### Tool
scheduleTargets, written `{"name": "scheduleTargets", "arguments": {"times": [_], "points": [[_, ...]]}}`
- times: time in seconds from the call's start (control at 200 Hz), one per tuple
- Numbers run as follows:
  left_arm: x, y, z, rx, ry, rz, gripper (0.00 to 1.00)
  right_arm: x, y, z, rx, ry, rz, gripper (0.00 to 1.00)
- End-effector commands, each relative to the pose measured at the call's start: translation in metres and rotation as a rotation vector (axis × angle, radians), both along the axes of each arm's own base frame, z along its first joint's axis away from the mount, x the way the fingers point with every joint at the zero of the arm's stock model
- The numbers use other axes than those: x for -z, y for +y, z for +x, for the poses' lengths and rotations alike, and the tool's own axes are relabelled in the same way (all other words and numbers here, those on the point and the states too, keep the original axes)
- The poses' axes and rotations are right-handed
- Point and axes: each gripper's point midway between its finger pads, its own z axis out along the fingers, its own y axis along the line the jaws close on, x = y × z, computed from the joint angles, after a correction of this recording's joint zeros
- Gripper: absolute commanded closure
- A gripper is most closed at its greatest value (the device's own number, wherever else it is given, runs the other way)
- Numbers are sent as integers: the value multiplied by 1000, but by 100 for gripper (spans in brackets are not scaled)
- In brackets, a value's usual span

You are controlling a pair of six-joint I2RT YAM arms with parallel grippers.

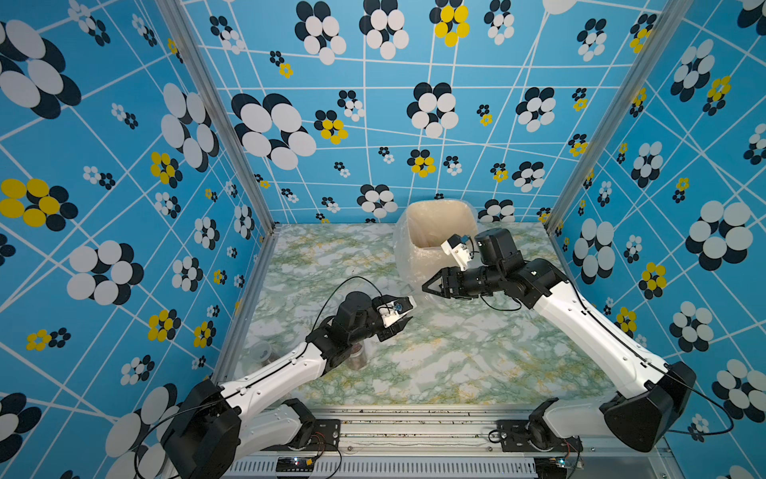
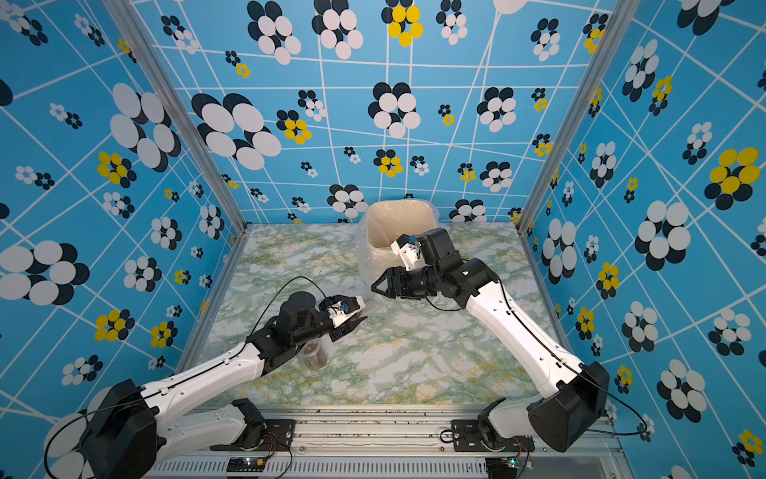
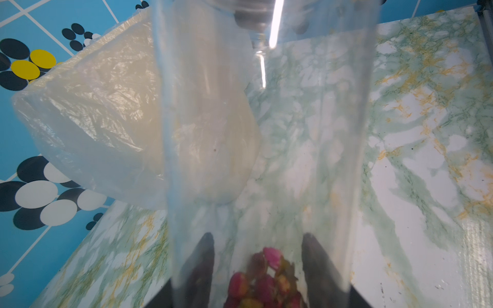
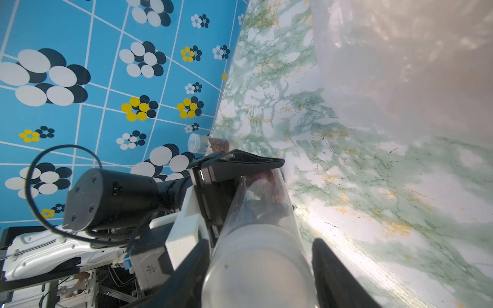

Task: Empty the moldy dried flower tea in the jars
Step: Unscrew the lid from the jar.

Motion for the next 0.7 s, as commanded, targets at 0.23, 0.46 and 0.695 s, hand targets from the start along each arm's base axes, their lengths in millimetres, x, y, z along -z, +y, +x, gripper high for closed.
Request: {"name": "scheduleTargets", "arguments": {"times": [0.23, 0.46, 0.695], "points": [[-6, -7, -6, 45, 11, -29, 98, -3, 1, -7, -68, -34, -17, 57], [-5, -21, -33, 239, 159, -86, 99, -1, -8, -18, -281, -264, -147, 75], [-18, -27, -52, 387, 284, -178, 99, -3, -17, -24, -487, -494, -268, 90]]}}
